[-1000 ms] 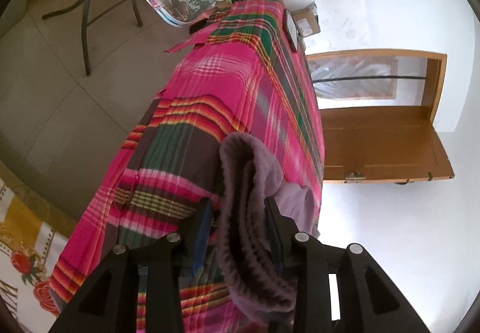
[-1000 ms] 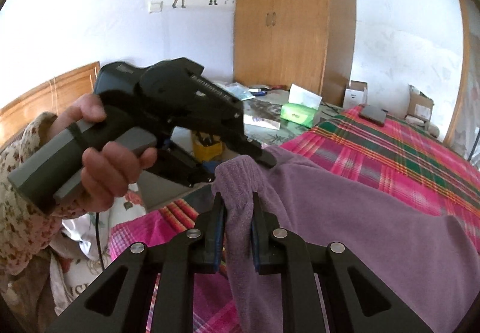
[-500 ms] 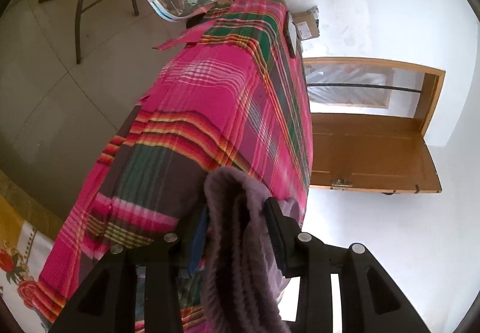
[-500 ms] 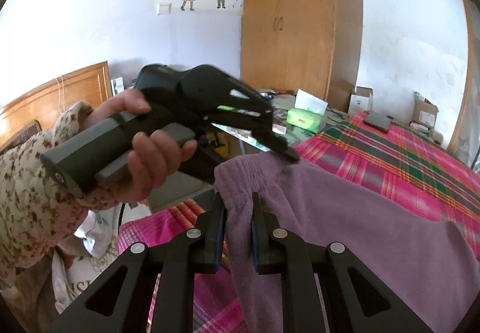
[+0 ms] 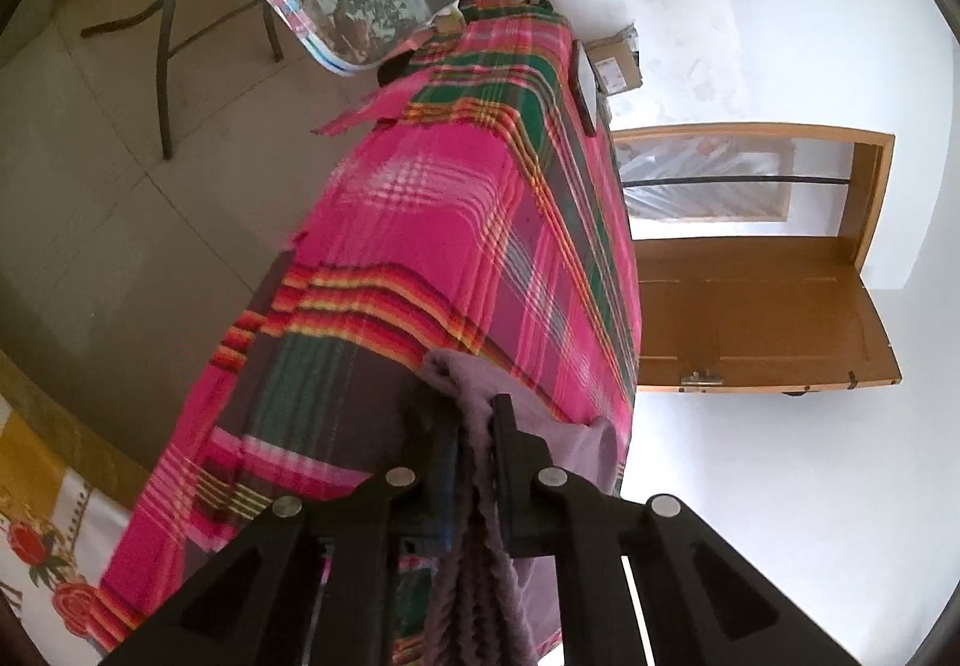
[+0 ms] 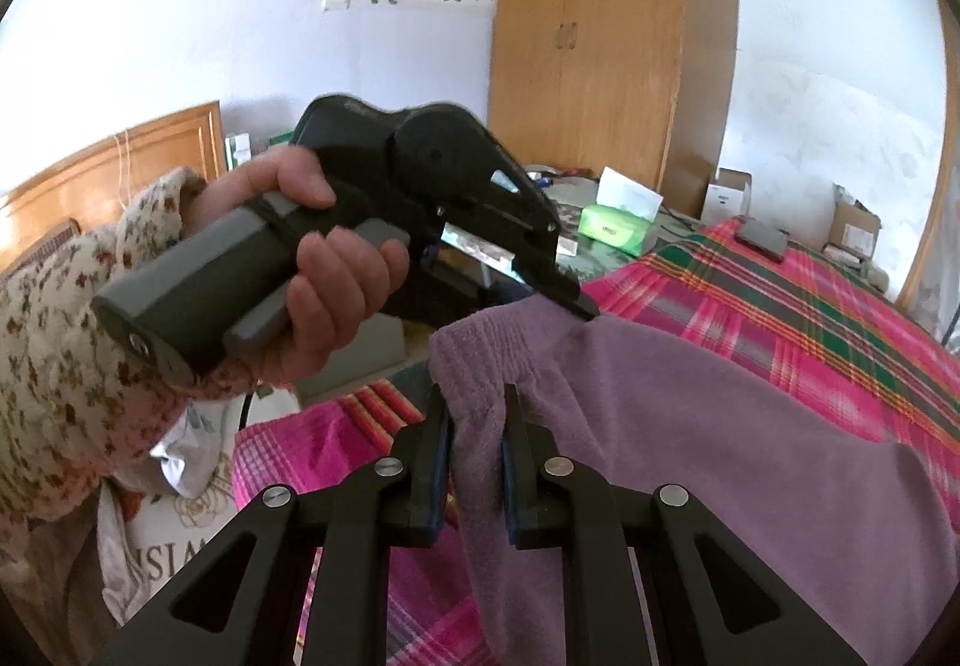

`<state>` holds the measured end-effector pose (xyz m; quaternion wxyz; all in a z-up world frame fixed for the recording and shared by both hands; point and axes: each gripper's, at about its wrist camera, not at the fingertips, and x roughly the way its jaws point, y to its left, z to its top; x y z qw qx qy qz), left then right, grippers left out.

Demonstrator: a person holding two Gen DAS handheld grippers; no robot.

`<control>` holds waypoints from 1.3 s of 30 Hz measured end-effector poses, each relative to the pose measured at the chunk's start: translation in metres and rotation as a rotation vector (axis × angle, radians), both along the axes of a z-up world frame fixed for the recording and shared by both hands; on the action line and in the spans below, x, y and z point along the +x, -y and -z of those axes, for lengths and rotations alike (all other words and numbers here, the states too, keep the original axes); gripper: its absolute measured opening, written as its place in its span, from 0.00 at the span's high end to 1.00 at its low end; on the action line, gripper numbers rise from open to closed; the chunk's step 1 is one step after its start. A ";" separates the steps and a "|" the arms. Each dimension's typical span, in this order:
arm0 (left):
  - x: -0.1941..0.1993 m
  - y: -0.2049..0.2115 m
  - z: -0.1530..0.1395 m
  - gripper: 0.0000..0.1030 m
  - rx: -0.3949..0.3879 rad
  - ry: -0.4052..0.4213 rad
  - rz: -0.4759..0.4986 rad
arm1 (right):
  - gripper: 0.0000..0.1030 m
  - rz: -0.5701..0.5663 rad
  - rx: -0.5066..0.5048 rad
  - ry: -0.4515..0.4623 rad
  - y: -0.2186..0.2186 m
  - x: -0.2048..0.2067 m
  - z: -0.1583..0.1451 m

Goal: Fold clothes

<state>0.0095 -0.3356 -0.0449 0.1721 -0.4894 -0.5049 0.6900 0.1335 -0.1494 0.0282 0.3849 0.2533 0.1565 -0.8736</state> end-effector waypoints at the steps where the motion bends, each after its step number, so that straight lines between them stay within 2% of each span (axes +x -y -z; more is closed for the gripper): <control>1: 0.000 0.000 0.002 0.91 -0.008 0.004 0.002 | 0.86 -0.002 0.012 -0.001 0.002 0.000 0.002; 6: 0.002 -0.002 0.003 0.91 -0.019 0.003 -0.004 | 0.87 -0.009 0.062 -0.001 0.012 -0.001 0.010; 15: 0.006 -0.013 -0.028 0.91 -0.092 -0.027 -0.006 | 0.87 0.000 -0.025 -0.003 -0.005 0.000 -0.005; 23: 0.002 -0.027 -0.060 0.91 -0.123 -0.076 0.005 | 0.87 0.020 -0.091 -0.021 -0.023 0.004 -0.023; 39: -0.012 -0.085 -0.115 0.91 -0.214 -0.168 0.072 | 0.87 0.088 -0.214 -0.071 -0.073 0.016 -0.057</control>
